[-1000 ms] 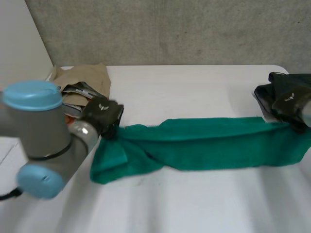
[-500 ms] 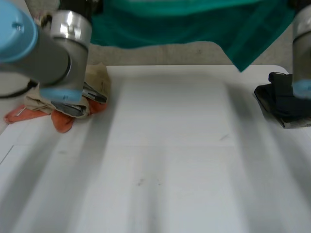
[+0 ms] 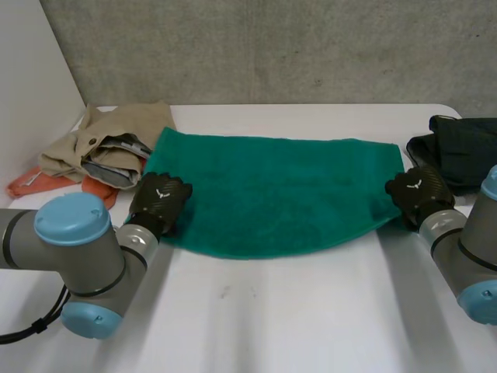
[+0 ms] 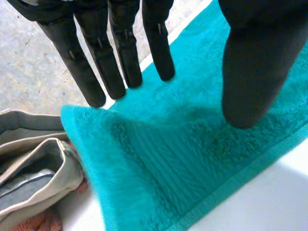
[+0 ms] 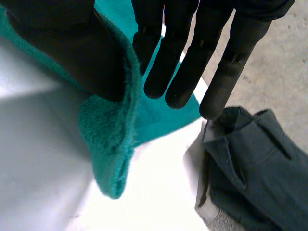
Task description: Fold the laundry.
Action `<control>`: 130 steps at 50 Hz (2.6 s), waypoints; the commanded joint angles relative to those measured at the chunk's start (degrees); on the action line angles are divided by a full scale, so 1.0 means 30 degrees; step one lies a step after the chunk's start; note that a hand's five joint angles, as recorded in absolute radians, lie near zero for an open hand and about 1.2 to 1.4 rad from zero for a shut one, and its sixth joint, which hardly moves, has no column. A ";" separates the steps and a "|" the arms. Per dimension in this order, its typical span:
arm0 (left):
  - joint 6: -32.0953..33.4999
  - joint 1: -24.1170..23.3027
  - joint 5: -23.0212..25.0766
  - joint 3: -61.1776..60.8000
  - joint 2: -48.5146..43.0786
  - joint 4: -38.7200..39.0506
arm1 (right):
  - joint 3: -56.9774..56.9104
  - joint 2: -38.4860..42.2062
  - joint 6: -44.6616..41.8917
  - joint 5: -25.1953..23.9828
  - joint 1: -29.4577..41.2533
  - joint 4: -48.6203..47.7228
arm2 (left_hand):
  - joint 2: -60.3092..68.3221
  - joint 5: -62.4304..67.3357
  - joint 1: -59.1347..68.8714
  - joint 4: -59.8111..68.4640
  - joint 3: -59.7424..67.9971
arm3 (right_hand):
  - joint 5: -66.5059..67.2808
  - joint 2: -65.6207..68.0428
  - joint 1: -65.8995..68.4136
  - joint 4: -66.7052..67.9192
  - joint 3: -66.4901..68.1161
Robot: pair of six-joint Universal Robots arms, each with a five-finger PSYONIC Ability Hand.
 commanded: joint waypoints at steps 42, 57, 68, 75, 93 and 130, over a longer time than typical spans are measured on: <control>-0.0372 0.5379 0.5566 0.0475 -0.1151 -0.1889 | 0.0516 0.0117 0.1155 -0.0001 -0.0845 -0.0014 | 0.1958 0.1880 0.2277 0.1851 0.1854 | 0.4171 0.4100 0.4950 0.3737 0.3817; -0.0460 0.4881 0.5566 0.1149 -0.1326 -0.2271 | 0.0574 0.0175 0.1155 -0.0001 -0.0816 -0.0014 | 0.3863 0.3784 0.4182 0.3756 0.3759 | 0.4171 0.4100 0.4950 0.3737 0.3817; -0.0460 0.4559 0.5537 0.1940 -0.1971 -0.2271 | 0.0633 0.0292 0.1097 -0.0001 -0.0787 -0.0014 | 0.6102 0.6024 0.6421 0.5995 0.5998 | 0.4171 0.4100 0.4950 0.3737 0.3817; -0.0489 0.4383 0.5537 0.2409 -0.2293 -0.2271 | 0.0633 0.0322 0.1097 0.0028 -0.0787 -0.0014 | 1.4831 1.4752 1.5149 1.4724 1.4727 | 0.4171 0.4100 0.4950 0.3737 0.3817; -0.2012 0.3914 0.5566 -0.0167 0.1251 -0.3765 | 0.0691 0.0263 0.1067 0.0028 -0.0787 -0.0014 | 0.3141 0.3062 0.3460 0.3034 0.3037 | 0.4171 0.4100 0.4950 0.3737 0.3817; -0.1924 0.2625 0.4515 0.1855 -0.0602 -0.4026 | 0.0897 -0.0029 0.0453 0.0146 -0.0962 0.0629 | 1.4847 1.4768 1.5166 1.4740 1.4743 | 0.4171 0.4100 0.4950 0.3737 0.3817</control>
